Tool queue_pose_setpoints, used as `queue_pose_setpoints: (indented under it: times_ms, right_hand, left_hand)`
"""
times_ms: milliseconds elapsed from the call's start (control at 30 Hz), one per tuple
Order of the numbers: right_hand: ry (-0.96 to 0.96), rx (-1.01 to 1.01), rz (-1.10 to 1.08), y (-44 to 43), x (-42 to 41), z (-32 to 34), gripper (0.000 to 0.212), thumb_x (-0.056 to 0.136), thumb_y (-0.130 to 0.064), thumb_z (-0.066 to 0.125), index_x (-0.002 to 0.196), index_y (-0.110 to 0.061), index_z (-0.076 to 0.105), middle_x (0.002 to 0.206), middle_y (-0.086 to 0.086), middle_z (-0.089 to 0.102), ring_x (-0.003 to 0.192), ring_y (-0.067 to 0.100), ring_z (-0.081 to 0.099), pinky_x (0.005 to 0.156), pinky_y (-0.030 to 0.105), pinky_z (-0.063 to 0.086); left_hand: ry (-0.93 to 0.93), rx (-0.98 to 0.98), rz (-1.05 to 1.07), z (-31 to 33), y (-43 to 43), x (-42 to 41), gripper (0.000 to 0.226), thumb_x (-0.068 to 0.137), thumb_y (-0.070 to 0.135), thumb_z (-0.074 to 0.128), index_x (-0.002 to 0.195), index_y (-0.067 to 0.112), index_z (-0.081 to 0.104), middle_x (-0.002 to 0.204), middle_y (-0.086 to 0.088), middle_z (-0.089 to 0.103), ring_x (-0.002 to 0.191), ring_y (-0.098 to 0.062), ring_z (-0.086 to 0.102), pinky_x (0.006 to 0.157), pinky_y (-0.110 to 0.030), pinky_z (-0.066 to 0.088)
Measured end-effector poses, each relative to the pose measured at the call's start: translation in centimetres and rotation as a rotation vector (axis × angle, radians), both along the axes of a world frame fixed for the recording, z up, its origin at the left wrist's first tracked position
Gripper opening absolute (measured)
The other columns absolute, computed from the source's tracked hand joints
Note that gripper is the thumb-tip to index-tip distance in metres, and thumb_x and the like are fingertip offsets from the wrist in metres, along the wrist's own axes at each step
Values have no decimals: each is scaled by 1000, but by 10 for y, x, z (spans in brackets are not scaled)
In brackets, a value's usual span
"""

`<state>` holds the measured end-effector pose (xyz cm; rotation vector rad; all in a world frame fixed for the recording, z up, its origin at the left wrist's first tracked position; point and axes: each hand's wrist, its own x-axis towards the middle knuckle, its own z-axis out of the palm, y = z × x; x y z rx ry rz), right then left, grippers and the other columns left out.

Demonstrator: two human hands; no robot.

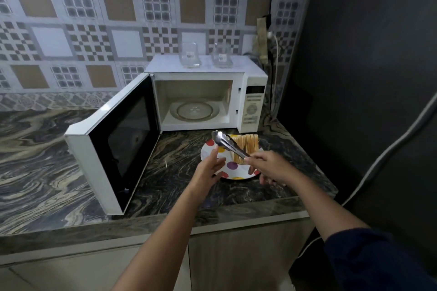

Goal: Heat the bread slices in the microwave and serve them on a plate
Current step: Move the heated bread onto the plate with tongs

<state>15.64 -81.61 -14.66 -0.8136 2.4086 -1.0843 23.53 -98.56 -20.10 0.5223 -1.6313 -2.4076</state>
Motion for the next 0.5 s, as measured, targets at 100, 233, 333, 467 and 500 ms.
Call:
queue_pose_setpoints:
  times_ms: [100,233,333,467,500]
  right_hand:
    - [-111,-86,72,-7,5,12,17,93,-33,52,90,-22,66,81,0,70,43,10,54,36,18,36]
    - [-227,-64,216,-19,9,26,18,93,-31,54,95,-20,68,87,7,71,43,7,53,37,17,38]
    - [-195,-11,251,-27,11,35,21,93,-36,52,98,-22,67,83,-3,72,50,8,56,42,18,41]
    - [-66,80,193,-31,3,36,36,88,-54,51,76,-22,63,73,-8,68,62,10,63,53,21,45]
    - [-45,91,159,-31,1,35,41,87,-56,51,71,-20,58,69,-6,65,61,9,64,54,22,46]
  left_hand:
    - [118,170,17,22,-9,1,58,82,56,52,120,12,53,118,-9,62,115,-23,57,101,-39,46]
    - [237,264,60,37,-23,10,24,91,26,56,103,6,60,112,-14,66,101,-20,66,83,-30,57]
    - [286,291,134,46,-25,16,15,94,16,51,97,6,62,92,-6,71,86,-14,70,84,-29,57]
    - [322,354,283,48,-32,21,11,93,12,53,97,4,59,83,-5,73,79,-13,72,73,-27,60]
    - [326,389,335,46,-36,23,9,93,11,54,96,4,59,83,-6,72,77,-13,72,68,-26,60]
